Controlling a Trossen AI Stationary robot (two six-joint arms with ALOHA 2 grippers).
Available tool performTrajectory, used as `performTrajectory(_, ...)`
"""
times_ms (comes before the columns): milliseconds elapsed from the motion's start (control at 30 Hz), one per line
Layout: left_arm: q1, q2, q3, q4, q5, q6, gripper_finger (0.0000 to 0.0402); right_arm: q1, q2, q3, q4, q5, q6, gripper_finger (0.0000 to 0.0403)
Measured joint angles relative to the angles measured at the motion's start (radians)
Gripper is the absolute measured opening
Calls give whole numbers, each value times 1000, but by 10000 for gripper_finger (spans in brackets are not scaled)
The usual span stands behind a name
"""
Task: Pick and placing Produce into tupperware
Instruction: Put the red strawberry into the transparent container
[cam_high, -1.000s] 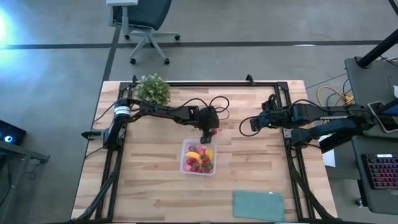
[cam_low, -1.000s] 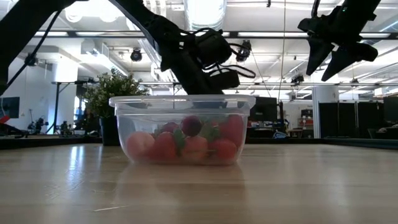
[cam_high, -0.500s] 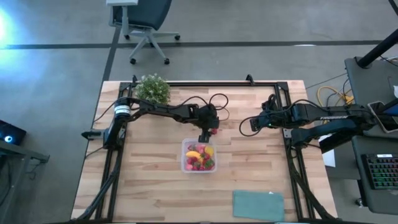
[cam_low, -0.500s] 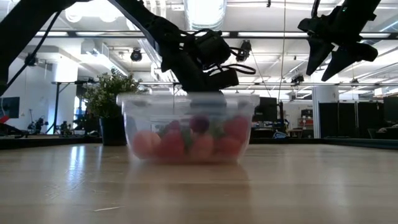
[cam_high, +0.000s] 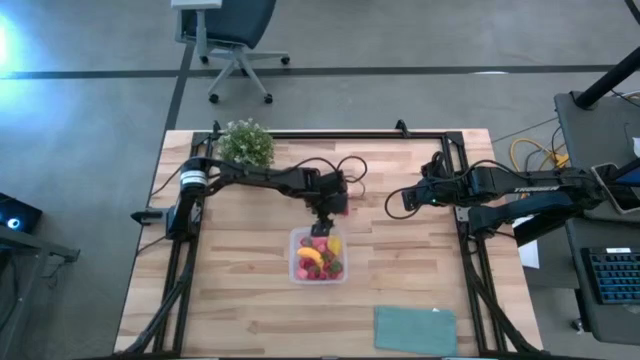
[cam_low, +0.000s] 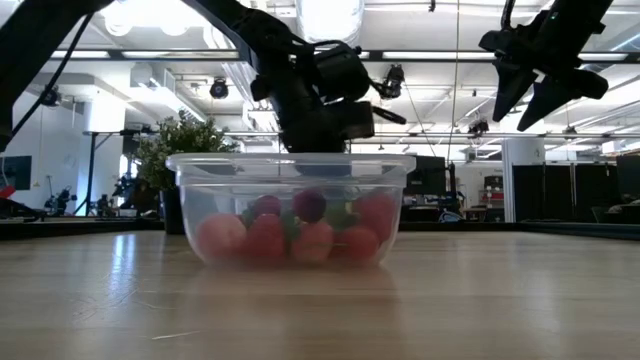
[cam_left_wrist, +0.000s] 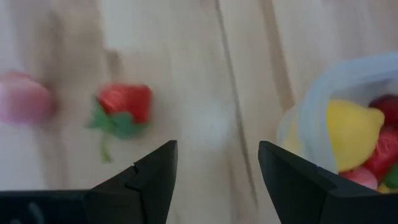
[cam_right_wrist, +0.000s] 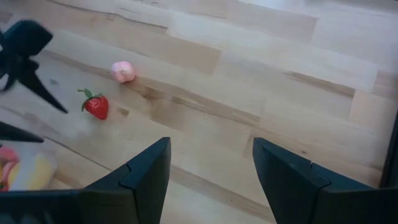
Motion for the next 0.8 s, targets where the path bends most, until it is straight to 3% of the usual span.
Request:
performTrajectory(133, -16, -4, 6, -38, 4, 3, 210, 0, 0, -2, 0, 15, 0, 219)
performTrajectory(267, -9, -17, 44, 56, 0, 12, 210, -3, 0, -4, 0, 19, 1, 219)
performTrajectory(500, 22, -4, 59, 130, -95, 385, 210, -3, 0, -5, 0, 18, 5, 219)
performTrajectory(800, 44, 55, 58, 101, -80, 444, 210, -2, 0, -5, 0, 18, 5, 219)
